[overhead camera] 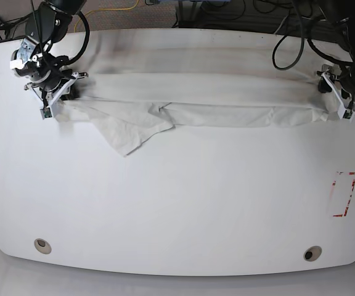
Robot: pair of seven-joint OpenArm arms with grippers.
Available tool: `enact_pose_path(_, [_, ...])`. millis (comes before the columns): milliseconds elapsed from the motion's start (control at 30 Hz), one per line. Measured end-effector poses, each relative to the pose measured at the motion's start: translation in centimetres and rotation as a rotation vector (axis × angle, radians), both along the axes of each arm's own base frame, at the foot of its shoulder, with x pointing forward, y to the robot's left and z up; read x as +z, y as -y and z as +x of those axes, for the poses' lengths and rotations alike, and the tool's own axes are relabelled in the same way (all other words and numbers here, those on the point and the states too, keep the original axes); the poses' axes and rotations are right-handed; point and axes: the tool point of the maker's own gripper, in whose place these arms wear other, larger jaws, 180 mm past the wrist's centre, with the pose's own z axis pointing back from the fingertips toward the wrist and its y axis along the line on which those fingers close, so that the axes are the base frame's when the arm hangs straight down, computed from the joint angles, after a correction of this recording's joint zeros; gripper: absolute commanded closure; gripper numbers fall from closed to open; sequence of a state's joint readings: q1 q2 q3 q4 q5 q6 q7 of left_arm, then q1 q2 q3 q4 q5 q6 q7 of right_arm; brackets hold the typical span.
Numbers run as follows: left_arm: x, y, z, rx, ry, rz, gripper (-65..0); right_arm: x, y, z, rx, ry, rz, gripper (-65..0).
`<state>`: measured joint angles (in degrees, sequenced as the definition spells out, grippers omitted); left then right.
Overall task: Fold the T-shirt properly
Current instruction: 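Open the right gripper, releasing the folded shirt, then move the open right gripper toward the loose shirt flap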
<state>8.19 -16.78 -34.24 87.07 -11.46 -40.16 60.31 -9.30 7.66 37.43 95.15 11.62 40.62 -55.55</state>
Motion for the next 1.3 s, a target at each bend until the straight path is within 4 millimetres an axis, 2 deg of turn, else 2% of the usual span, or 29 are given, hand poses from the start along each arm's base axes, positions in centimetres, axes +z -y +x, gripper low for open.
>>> enact_pose_path(233, [0.1, -0.1, 0.9, -0.019, -0.01, 0.039, -39.0, 0.9, 0.9, -0.1, 0.008, -0.012, -0.056, -8.1])
enact_pose_path(433, [0.1, 0.2, 1.4, -0.052, -0.027, 0.073, -39.0, 3.5, 1.5, 0.4, 0.013, 0.004, -0.144, -8.1])
enact_pose_path(567, [0.0, 0.2, 1.4, -0.049, -0.022, 0.071, -39.0, 5.7, 0.4, 1.3, 0.013, 0.05, -0.156, -8.1])
enact_pose_path(700, [-0.1, 0.6, 1.6, -0.048, -0.025, 0.066, -39.0, 7.3, -2.0, 2.7, 0.035, 0.113, -0.089, -8.9])
enact_pose_path(800, [-0.1, 0.8, 1.6, -0.045, -0.022, 0.065, -39.0, 8.6, -3.2, 3.8, 0.057, 0.163, -0.038, -17.3])
enact_pose_path(833, [-0.1, 0.8, 1.7, -0.045, -0.022, 0.065, -39.0, 8.8, -3.3, 4.1, 0.058, 0.169, -0.03, -22.0])
enact_pose_path(933, [-0.1, 0.7, 1.7, -0.043, -0.023, 0.07, -39.0, 8.6, -3.7, 5.2, 0.055, 0.168, -0.003, -33.6])
enact_pose_path(1033, [-0.1, 0.7, 1.7, -0.041, -0.023, 0.069, -39.0, 8.1, -4.7, 6.8, 0.068, 0.161, 0.03, -42.0])
enact_pose_path(1100, [-0.1, 0.8, 1.7, -0.041, -0.019, 0.065, -39.0, 7.7, -5.4, 7.8, 0.079, 0.154, 0.055, -44.5])
enact_pose_path(1300, [-0.1, 0.8, 1.7, -0.041, -0.019, 0.065, -39.0, 6.8, -7.1, 10.5, 0.119, 0.164, 0.103, -45.0])
